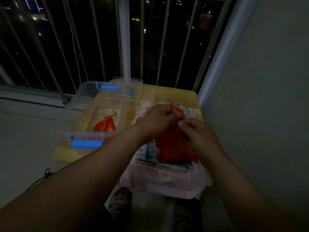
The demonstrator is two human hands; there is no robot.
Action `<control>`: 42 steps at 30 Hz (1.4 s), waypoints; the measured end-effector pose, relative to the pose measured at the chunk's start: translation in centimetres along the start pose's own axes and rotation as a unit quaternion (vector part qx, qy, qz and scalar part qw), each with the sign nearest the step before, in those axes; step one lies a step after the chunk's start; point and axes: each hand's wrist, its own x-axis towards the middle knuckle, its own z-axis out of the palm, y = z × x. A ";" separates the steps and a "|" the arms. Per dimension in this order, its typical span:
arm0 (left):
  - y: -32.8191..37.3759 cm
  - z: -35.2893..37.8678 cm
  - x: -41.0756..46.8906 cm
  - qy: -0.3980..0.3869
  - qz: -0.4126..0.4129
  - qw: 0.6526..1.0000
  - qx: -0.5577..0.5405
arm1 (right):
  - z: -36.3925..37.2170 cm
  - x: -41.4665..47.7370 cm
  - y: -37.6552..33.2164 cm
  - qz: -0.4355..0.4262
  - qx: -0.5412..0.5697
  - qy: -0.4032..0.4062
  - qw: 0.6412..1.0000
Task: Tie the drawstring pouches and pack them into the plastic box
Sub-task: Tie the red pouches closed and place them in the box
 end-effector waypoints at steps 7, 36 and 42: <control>-1.3 0.1 2.1 0.056 0.013 0.998 -0.026 | 0.5 2.7 0.3 0.060 0.131 0.021 0.989; -4.6 -1.4 5.3 0.079 0.038 0.995 0.053 | 0.2 6.6 1.3 0.054 -0.029 0.011 0.998; -5.2 -1.2 5.5 0.012 0.034 0.998 0.051 | 1.2 6.6 2.0 0.093 0.014 -0.025 0.995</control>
